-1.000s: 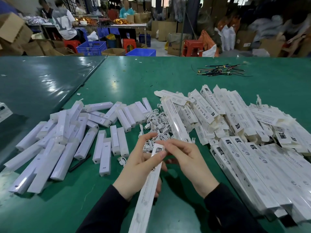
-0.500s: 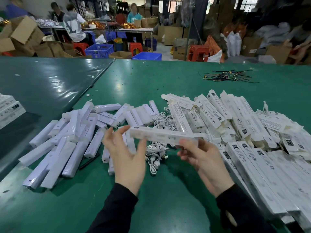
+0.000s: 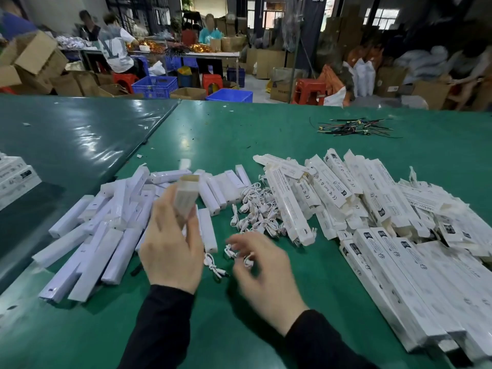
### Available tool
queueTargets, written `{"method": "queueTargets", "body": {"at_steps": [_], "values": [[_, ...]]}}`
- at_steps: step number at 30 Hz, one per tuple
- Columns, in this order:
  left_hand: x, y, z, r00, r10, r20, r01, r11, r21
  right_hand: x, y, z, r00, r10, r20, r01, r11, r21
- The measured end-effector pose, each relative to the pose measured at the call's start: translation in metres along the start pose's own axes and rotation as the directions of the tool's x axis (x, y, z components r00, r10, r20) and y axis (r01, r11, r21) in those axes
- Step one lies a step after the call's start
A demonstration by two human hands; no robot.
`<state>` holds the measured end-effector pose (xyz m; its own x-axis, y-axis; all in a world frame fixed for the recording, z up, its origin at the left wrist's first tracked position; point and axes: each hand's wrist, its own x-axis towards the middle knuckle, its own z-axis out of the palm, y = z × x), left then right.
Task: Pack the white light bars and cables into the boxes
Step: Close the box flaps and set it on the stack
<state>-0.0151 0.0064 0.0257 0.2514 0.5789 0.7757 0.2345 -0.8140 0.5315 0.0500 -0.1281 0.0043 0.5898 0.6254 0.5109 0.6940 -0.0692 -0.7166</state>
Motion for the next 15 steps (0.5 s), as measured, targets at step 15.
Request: {"method": "queueTargets", "body": {"at_steps": [15], "values": [[0.015, -0.02, -0.019, 0.93, -0.254, -0.267, 0.219, 0.964, -0.153, 0.013, -0.02, 0.057, 0.928, -0.092, 0.362, 0.217, 0.921, -0.322]]}}
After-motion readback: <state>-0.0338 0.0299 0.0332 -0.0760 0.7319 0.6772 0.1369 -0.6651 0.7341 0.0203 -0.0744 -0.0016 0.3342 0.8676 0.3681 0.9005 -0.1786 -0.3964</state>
